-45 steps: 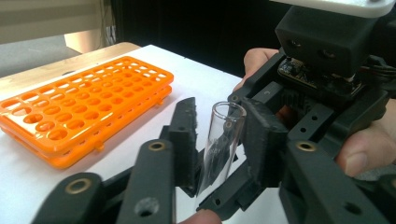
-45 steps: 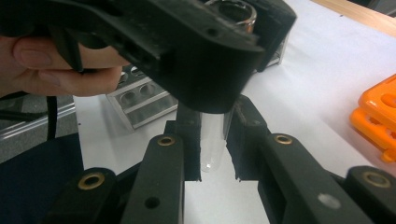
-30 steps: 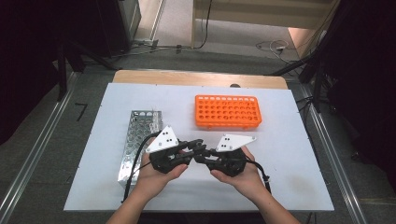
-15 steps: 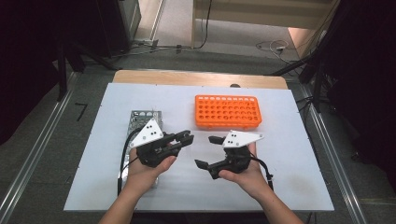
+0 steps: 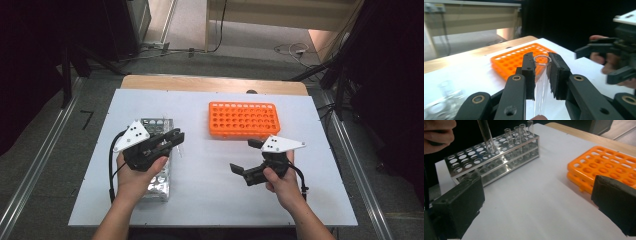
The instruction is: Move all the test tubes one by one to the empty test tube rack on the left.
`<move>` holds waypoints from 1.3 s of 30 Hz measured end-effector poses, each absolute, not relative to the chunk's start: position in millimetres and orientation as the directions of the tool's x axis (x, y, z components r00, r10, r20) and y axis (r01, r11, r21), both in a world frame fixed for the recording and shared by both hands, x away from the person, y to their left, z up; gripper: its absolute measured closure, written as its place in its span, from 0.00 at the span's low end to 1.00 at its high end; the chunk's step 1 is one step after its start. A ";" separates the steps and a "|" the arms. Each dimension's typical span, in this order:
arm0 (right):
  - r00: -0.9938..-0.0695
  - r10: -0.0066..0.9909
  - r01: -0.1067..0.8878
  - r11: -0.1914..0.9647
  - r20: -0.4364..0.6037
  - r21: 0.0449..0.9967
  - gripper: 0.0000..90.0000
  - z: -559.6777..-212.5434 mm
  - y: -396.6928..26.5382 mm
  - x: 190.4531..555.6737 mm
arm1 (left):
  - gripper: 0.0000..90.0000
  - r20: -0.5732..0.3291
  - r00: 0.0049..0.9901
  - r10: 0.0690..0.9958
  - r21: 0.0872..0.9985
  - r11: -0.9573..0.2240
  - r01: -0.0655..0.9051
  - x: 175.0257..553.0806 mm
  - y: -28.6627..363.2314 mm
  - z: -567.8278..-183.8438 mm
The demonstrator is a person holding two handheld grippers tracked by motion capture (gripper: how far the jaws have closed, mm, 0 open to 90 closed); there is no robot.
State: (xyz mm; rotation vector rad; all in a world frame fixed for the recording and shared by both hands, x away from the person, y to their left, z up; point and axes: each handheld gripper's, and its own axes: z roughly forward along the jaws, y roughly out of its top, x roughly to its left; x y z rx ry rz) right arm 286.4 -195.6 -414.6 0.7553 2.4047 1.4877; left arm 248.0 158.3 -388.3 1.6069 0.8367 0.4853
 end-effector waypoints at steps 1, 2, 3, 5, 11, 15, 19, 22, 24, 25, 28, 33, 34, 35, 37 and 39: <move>-0.842 0.533 0.310 0.353 0.083 0.883 0.00 -414.4 -198.9 286.2 | 0.84 -0.135 0.647 0.750 0.968 -0.040 0.248 248.3 161.4 -388.6; -0.838 0.539 0.312 0.350 0.082 0.883 0.00 -414.2 -202.4 286.1 | 0.84 -0.135 0.639 0.757 0.968 -0.036 0.248 248.7 164.6 -388.8; -0.835 0.545 0.312 0.349 0.079 0.884 0.00 -414.1 -206.1 285.7 | 0.84 -0.138 0.632 0.763 0.968 -0.031 0.249 248.9 167.8 -389.0; -0.826 0.559 0.313 0.346 0.074 0.884 0.00 -414.5 -214.1 285.2 | 0.84 -0.137 0.618 0.774 0.969 -0.025 0.246 249.3 173.5 -389.9; -0.800 0.596 0.325 0.326 0.074 0.888 0.00 -416.4 -242.3 284.1 | 0.84 -0.131 0.573 0.809 0.970 -0.016 0.243 252.5 186.3 -395.5; -0.779 0.622 0.339 0.315 0.076 0.887 0.00 -417.9 -260.1 282.1 | 0.84 -0.108 0.552 0.827 0.972 -0.028 0.234 254.5 188.9 -400.6; -0.758 0.647 0.355 0.303 0.082 0.884 0.00 -420.6 -276.5 279.9 | 0.84 -0.089 0.527 0.845 0.971 -0.044 0.235 257.5 189.6 -407.3; -0.748 0.658 0.361 0.300 0.082 0.883 0.00 -421.9 -284.1 277.7 | 0.84 -0.083 0.511 0.856 0.969 -0.050 0.241 259.8 190.2 -413.1; -0.746 0.661 0.362 0.298 0.083 0.883 0.00 -422.7 -288.7 276.0 | 0.84 -0.079 0.497 0.864 0.970 -0.049 0.239 260.5 190.2 -416.6; -0.743 0.664 0.365 0.300 0.081 0.881 0.00 -423.5 -290.8 275.1 | 0.84 -0.079 0.494 0.866 0.969 -0.049 0.242 261.2 190.1 -418.2; -0.738 0.670 0.372 0.298 0.085 0.879 0.00 -426.2 -296.2 273.4 | 0.84 -0.076 0.492 0.867 0.969 -0.052 0.241 262.8 189.4 -422.8; -0.734 0.673 0.369 0.291 0.085 0.883 0.00 -426.4 -299.3 273.2 | 0.84 -0.081 0.494 0.866 0.962 -0.063 0.267 265.1 189.2 -426.4; -0.734 0.674 0.368 0.292 0.083 0.883 0.00 -426.5 -299.2 273.1 | 0.84 -0.082 0.493 0.866 0.960 -0.064 0.272 265.4 189.0 -426.9; -0.734 0.674 0.368 0.293 0.083 0.882 0.00 -426.6 -299.1 273.1 | 0.84 -0.080 0.495 0.865 0.957 -0.072 0.282 265.7 188.9 -427.4; -0.736 0.672 0.370 0.298 0.081 0.880 0.00 -427.3 -299.3 273.2 | 0.84 -0.083 0.496 0.864 0.948 -0.085 0.307 266.6 188.5 -428.1; -0.733 0.676 0.373 0.297 0.083 0.879 0.00 -427.9 -299.4 273.7 | 0.84 -0.087 0.490 0.867 0.936 -0.098 0.339 267.5 188.1 -428.7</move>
